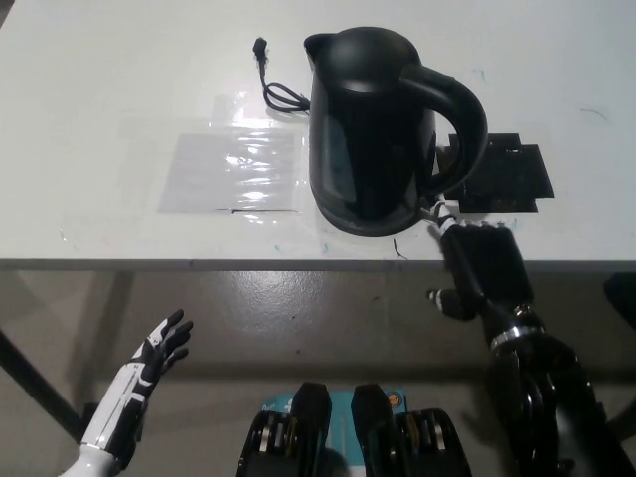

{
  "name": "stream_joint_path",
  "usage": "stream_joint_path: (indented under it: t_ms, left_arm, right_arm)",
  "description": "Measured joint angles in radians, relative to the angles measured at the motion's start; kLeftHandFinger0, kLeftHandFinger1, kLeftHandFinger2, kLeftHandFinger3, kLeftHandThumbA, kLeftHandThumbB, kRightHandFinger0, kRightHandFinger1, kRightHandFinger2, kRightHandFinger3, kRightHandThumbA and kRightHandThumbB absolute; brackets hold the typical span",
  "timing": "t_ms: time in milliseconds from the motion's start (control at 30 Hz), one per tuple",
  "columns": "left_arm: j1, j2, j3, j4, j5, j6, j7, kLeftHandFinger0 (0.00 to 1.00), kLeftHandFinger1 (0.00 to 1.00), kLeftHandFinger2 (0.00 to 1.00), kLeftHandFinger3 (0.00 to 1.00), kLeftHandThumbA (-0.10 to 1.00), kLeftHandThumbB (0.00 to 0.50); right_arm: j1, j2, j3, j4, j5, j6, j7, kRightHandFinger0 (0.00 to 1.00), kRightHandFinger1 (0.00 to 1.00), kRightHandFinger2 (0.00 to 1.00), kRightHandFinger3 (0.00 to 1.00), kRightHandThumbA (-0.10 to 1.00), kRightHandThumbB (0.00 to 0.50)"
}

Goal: A kettle is kept at the center of the table close to the robot and the robot uses its right index finger to press downwards on the transparent start boiling button

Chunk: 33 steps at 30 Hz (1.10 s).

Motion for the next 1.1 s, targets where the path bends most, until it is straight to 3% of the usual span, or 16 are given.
stream_joint_path:
  t_ms: [400,1100]
  left_arm:
    - [-0.003,0.000,0.001,-0.004,-0.002,-0.016,-0.018,1.00,1.00,1.00,1.00,1.00,0.356]
    - [-0.020,0.000,0.003,-0.008,-0.002,-0.020,-0.025,1.00,1.00,1.00,1.00,1.00,0.341]
  right_arm:
    - [-0.016,-0.021,0.007,0.038,-0.042,0.093,0.060,0.00,0.00,0.00,1.00,1.00,0.354]
    - [-0.017,-0.030,0.048,0.088,-0.037,0.112,0.070,0.00,0.00,0.03,1.00,1.00,0.356]
